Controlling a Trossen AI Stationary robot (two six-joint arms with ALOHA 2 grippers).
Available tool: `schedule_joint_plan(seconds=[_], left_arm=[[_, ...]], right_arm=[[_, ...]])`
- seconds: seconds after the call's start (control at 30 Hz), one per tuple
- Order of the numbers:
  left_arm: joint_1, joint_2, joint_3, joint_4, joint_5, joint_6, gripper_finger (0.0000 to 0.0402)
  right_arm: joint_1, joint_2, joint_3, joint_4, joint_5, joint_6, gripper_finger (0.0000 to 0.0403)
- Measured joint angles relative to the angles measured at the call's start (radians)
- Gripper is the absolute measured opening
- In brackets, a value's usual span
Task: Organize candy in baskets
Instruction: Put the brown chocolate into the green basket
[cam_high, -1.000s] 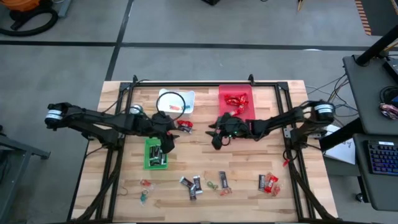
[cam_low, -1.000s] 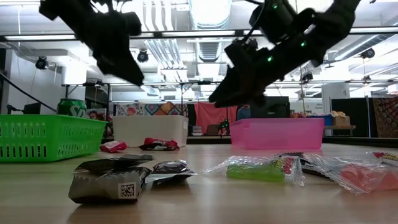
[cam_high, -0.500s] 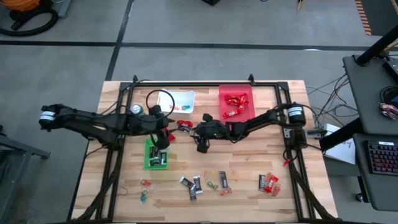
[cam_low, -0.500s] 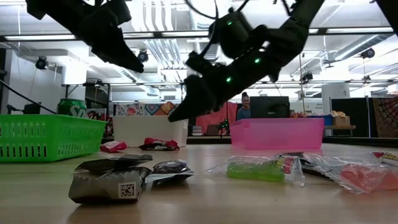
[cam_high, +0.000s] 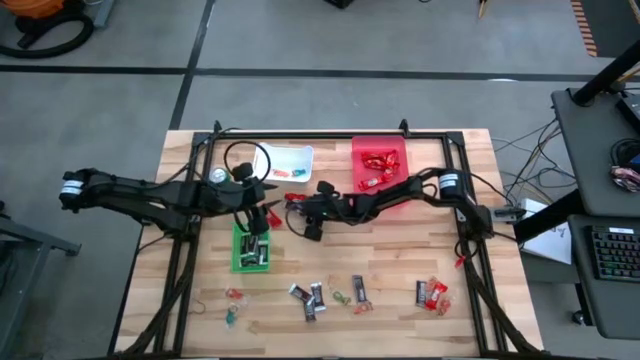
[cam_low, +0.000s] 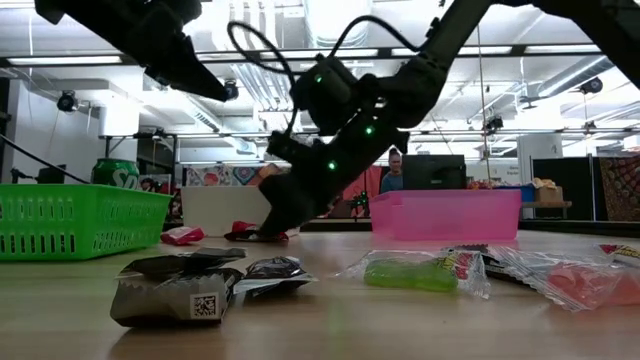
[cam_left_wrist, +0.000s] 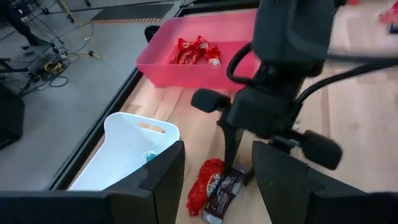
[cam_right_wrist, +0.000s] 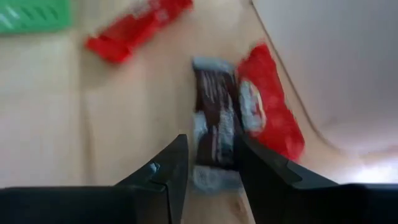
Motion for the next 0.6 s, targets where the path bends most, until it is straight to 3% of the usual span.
schedule_joint_plan(seconds=[0.2,0.37,0.6], left_arm=[[0.0,0.012,-0.047,0.063,0.003,-0.007,0.0171],[-0.007,0.03,-0.122,0.253,0.009,0.016,0.0171],[-0.011,0.028,-0.188,0.278,0.024,-0.046,0.0171]], right_arm=[[-0.018,0.012,0.013,-0.048,-0.043,0.028,0.0095],[-0.028,0.013,0.009,-0.067,-0.1,0.037,0.0024],[-0.024,-0.076,-0.02,-0.114,-0.223,0.06,0.0016]])
